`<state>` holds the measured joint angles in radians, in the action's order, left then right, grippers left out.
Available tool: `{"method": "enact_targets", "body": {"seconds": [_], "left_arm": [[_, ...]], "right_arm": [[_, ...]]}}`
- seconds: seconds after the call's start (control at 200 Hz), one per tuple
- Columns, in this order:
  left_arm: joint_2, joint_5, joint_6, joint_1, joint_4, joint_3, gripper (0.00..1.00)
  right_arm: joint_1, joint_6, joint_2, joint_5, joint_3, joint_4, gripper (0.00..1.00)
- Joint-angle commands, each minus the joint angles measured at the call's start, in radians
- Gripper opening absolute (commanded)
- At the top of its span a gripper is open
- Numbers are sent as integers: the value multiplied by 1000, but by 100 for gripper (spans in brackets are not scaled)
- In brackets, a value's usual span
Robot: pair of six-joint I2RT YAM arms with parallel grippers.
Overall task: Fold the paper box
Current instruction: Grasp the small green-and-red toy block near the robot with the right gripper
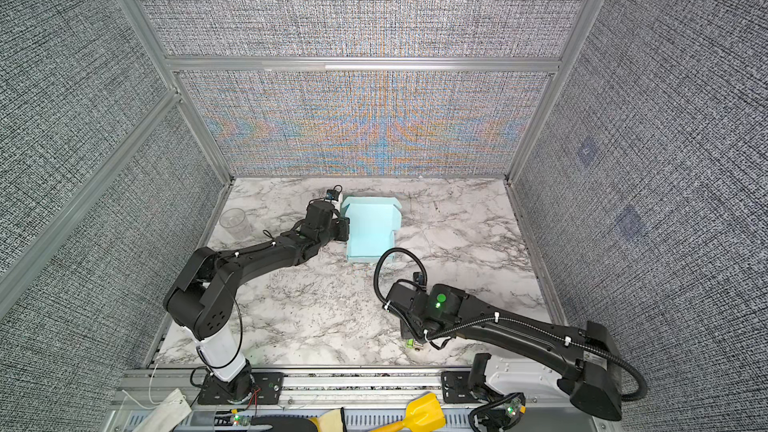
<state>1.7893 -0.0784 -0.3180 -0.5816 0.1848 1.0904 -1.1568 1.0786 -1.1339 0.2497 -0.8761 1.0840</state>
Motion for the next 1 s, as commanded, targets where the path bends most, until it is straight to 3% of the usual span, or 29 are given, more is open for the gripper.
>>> {"method": "enact_targets", "body": {"seconds": [0.0, 0.23, 0.996], "left_arm": [[-10, -13, 23, -4, 18, 9, 0], [-14, -6, 29, -13, 20, 11, 0], [-22, -13, 57, -21, -10, 26, 0]], "right_arm": [[-55, 194, -7, 7, 41, -3, 68], [-78, 256, -44, -1, 89, -105, 69], [37, 161, -113, -137, 230, -332, 71]]}}
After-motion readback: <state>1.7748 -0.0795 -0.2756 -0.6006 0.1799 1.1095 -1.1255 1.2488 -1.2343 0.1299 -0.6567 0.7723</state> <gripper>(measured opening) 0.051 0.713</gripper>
